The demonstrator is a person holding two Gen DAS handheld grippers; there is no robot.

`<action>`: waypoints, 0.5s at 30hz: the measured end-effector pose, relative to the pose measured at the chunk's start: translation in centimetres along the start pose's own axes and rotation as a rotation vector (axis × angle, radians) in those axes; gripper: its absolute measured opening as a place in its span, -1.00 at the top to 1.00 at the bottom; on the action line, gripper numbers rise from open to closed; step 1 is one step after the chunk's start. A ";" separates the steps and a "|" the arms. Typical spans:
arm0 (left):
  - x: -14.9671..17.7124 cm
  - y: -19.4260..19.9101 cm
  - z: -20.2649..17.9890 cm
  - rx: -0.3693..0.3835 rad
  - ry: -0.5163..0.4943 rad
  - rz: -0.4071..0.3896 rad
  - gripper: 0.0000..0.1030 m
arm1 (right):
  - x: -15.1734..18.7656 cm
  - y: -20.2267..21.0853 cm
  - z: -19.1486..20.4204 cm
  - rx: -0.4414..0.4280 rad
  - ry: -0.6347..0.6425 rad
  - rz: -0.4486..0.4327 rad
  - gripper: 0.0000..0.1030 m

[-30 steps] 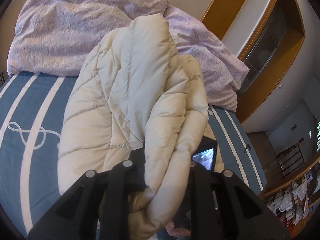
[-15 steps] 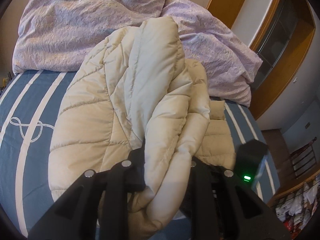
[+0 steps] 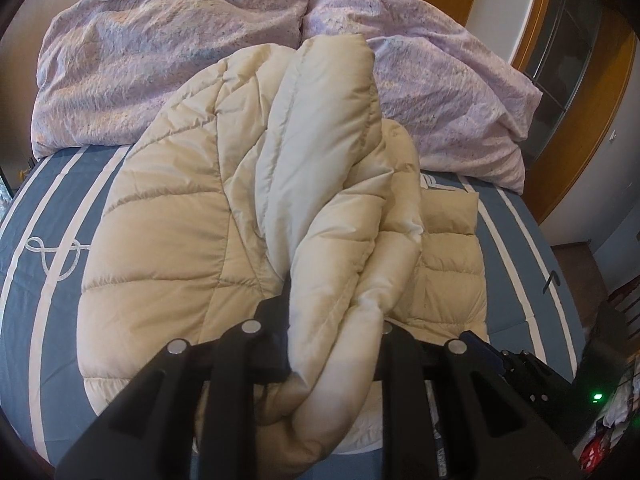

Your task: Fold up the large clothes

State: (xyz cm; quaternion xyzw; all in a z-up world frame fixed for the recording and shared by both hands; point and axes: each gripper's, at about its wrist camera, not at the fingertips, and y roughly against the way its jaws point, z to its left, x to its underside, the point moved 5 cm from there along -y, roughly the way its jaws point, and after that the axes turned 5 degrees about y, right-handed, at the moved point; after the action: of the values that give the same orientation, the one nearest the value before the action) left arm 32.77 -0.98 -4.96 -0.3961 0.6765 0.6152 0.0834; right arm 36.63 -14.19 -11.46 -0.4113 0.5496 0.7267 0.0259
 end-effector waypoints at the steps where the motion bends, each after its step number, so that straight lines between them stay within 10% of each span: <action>1: 0.1 -0.1 -0.2 -0.002 -0.004 0.002 0.63 | 0.7 -0.1 -0.2 0.004 0.000 0.010 0.24; 15: 1.8 -1.2 -4.2 0.077 -0.059 0.052 0.63 | -0.5 -3.4 -3.4 -0.033 -0.121 0.032 0.30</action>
State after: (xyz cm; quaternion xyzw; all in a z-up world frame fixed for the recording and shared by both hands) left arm 33.94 -5.45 -5.97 -0.3564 0.7071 0.6020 0.1026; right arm 40.58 -15.42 -14.02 -0.3584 0.5416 0.7593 0.0407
